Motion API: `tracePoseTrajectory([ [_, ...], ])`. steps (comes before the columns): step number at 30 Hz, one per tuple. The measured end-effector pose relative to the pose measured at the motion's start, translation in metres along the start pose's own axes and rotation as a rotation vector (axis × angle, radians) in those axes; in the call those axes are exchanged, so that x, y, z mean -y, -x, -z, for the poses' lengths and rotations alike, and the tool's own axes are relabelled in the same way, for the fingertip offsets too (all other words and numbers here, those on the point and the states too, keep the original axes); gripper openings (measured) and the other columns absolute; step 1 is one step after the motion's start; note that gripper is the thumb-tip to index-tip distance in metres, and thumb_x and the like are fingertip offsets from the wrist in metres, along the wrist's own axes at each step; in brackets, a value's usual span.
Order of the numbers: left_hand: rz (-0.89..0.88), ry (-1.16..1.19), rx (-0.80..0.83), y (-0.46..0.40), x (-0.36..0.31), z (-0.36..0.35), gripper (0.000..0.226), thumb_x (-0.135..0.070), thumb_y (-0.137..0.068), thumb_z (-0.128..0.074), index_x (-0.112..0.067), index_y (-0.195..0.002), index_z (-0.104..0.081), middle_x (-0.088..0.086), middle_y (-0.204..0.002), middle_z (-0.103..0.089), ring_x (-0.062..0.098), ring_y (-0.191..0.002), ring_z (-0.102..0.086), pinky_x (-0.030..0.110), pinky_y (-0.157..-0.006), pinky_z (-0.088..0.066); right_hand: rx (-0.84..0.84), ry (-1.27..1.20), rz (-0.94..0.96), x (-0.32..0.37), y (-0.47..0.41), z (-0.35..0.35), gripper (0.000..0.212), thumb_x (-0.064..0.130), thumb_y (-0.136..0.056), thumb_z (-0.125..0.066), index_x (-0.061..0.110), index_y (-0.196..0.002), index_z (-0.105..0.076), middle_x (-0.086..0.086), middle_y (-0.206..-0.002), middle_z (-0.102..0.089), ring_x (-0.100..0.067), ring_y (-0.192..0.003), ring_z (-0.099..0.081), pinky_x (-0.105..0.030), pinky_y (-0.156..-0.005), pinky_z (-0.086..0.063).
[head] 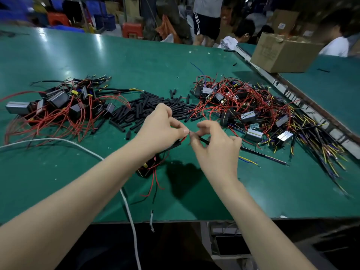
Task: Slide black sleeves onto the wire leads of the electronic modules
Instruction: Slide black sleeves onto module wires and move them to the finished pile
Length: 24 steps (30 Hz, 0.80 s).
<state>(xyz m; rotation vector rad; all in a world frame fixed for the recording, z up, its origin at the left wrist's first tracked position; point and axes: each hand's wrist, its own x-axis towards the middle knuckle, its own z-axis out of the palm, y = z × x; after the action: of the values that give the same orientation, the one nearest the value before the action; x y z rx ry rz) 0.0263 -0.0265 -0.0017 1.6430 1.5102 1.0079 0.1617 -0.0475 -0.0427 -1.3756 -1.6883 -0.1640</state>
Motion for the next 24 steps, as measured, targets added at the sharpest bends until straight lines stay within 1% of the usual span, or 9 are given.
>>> tracePoseTrajectory([
  [3, -0.127, -0.167, -0.121, 0.004, 0.004, -0.012, 0.047, -0.017, -0.084, -0.066, -0.028, -0.074, -0.021, -0.017, -0.077, -0.064, 0.008, -0.057, -0.041, 0.033, -0.063, -0.034, -0.011, 0.059, 0.001, 0.003, -0.003, -0.002, 0.027, 0.020, -0.081, -0.069, 0.018, -0.107, -0.059, 0.009, -0.082, -0.068, -0.018, -0.064, -0.062, -0.032, -0.065, -0.015],
  [8, 0.011, 0.093, -0.089, -0.003, 0.006, -0.011, 0.044, -0.016, -0.083, -0.069, -0.025, -0.078, -0.026, -0.013, -0.076, -0.066, 0.008, -0.069, -0.049, 0.026, -0.062, -0.036, -0.078, 0.170, 0.108, 0.002, 0.000, -0.001, 0.011, 0.018, -0.084, -0.071, 0.022, -0.092, -0.075, 0.005, -0.087, -0.069, -0.019, -0.073, -0.065, -0.033, -0.069, -0.021],
  [11, 0.007, 0.066, -0.105, -0.002, 0.006, -0.009, 0.043, -0.014, -0.083, -0.068, -0.024, -0.079, -0.026, -0.013, -0.076, -0.066, 0.009, -0.066, -0.048, 0.029, -0.064, -0.035, -0.005, 0.149, 0.129, 0.000, -0.004, 0.001, 0.009, 0.020, -0.085, -0.069, 0.023, -0.091, -0.075, 0.005, -0.089, -0.067, -0.019, -0.079, -0.064, -0.031, -0.069, -0.015],
  [13, -0.095, -0.137, -0.152, 0.002, 0.005, -0.009, 0.041, -0.016, -0.083, -0.067, -0.021, -0.082, -0.026, -0.016, -0.077, -0.064, 0.009, -0.063, -0.044, 0.032, -0.067, -0.032, 0.068, 0.132, 0.114, -0.001, -0.006, 0.001, 0.007, 0.023, -0.087, -0.068, 0.023, -0.089, -0.074, 0.004, -0.090, -0.066, -0.020, -0.082, -0.063, -0.030, -0.069, -0.012],
  [15, -0.272, -0.329, -0.217, 0.005, 0.005, -0.010, 0.041, -0.013, -0.083, -0.065, -0.019, -0.086, -0.025, -0.014, -0.082, -0.066, 0.018, -0.070, -0.047, 0.036, -0.073, -0.033, 0.121, 0.109, 0.071, -0.001, -0.007, 0.000, 0.006, 0.023, -0.088, -0.067, 0.021, -0.089, -0.073, 0.004, -0.092, -0.064, -0.021, -0.088, -0.059, -0.030, -0.070, -0.013],
  [17, -0.431, -0.416, -0.231, 0.007, 0.007, -0.011, 0.041, -0.008, -0.082, -0.066, -0.017, -0.087, -0.026, -0.011, -0.083, -0.064, 0.023, -0.081, -0.051, 0.039, -0.076, -0.036, 0.204, 0.040, -0.039, -0.003, -0.007, -0.002, 0.008, 0.024, -0.090, -0.065, 0.022, -0.094, -0.072, 0.005, -0.097, -0.056, -0.020, -0.099, -0.050, -0.030, -0.072, -0.013],
  [19, -0.520, -0.422, -0.194, 0.007, 0.013, -0.008, 0.042, -0.005, -0.081, -0.066, -0.017, -0.086, -0.026, -0.013, -0.081, -0.061, 0.019, -0.079, -0.046, 0.037, -0.072, -0.032, 0.340, -0.073, -0.181, -0.006, -0.009, -0.003, 0.011, 0.028, -0.092, -0.062, 0.026, -0.099, -0.070, 0.008, -0.102, -0.044, -0.016, -0.108, -0.038, -0.029, -0.074, -0.014],
  [22, -0.644, -0.457, -0.168, 0.006, 0.019, -0.004, 0.046, -0.002, -0.079, -0.063, -0.022, -0.085, -0.023, -0.012, -0.080, -0.060, 0.003, -0.072, -0.030, 0.032, -0.064, -0.017, 0.527, -0.263, -0.286, -0.010, -0.012, 0.001, 0.010, 0.031, -0.095, -0.057, 0.029, -0.099, -0.065, 0.005, -0.111, -0.039, -0.014, -0.115, -0.031, -0.035, -0.094, -0.025],
  [24, -0.707, -0.486, -0.150, 0.007, 0.020, -0.002, 0.047, -0.002, -0.077, -0.060, -0.026, -0.084, -0.020, -0.010, -0.081, -0.062, 0.002, -0.068, -0.027, 0.035, -0.062, -0.018, 0.636, -0.321, -0.296, -0.011, -0.016, 0.006, 0.008, 0.032, -0.096, -0.054, 0.031, -0.097, -0.062, 0.004, -0.115, -0.040, -0.015, -0.117, -0.031, -0.041, -0.104, -0.026],
])
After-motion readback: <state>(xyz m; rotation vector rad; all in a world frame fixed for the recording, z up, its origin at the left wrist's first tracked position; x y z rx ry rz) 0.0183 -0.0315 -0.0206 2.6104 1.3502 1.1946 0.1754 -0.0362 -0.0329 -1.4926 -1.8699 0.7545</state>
